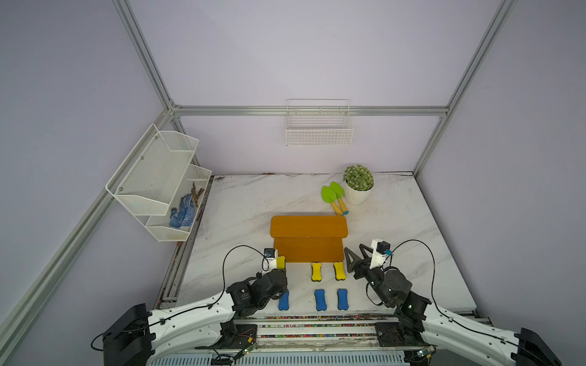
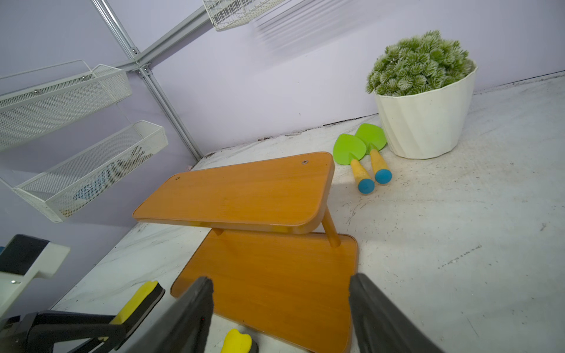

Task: Remove the whiteboard erasers from the shelf
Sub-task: Place the whiteboard eraser at the center of the board.

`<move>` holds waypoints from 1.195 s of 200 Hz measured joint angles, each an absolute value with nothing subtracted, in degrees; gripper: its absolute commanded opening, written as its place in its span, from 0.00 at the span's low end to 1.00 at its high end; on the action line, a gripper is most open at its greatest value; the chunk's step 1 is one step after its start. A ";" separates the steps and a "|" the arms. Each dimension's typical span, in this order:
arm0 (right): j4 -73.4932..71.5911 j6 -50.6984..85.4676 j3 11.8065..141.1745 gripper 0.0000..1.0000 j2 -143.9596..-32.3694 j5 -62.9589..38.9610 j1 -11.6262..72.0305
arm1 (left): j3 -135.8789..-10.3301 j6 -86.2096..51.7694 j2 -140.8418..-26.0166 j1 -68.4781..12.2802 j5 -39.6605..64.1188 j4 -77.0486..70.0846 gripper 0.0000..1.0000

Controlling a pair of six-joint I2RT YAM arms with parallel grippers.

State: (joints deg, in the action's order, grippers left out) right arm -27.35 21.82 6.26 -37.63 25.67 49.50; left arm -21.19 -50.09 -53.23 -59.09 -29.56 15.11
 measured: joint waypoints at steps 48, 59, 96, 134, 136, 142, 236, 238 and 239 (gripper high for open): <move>-26.72 22.00 5.76 0.75 -35.11 25.54 49.50 | -21.19 -53.08 -54.70 -59.90 -27.90 18.00 0.21; -26.46 22.02 5.74 0.75 -34.72 25.52 49.50 | -21.19 -53.43 -55.22 -60.03 -27.88 18.20 0.22; -26.04 22.02 5.65 0.75 -34.41 25.02 49.50 | -21.19 -53.58 -59.00 -60.03 -28.01 17.52 0.24; -26.02 22.02 5.58 0.75 -34.39 24.80 49.50 | -22.85 -53.58 -65.04 -60.03 -29.15 16.86 0.25; -26.02 22.02 5.56 0.75 -34.39 24.77 49.50 | -23.11 -53.56 -65.30 -60.03 -29.19 16.84 0.25; -26.00 22.02 5.56 0.75 -34.44 24.75 49.50 | -23.70 -53.56 -65.93 -60.03 -29.26 16.75 0.25; -25.91 22.02 5.54 0.75 -34.76 24.73 49.50 | -25.04 -53.43 -67.31 -60.03 -29.61 14.70 0.39; -25.91 22.02 5.54 0.75 -34.76 24.73 49.50 | -25.04 -53.41 -67.31 -60.03 -29.61 14.68 0.39; -25.91 22.02 5.54 0.75 -34.76 24.73 49.50 | -25.04 -53.41 -67.31 -60.03 -29.61 14.66 0.40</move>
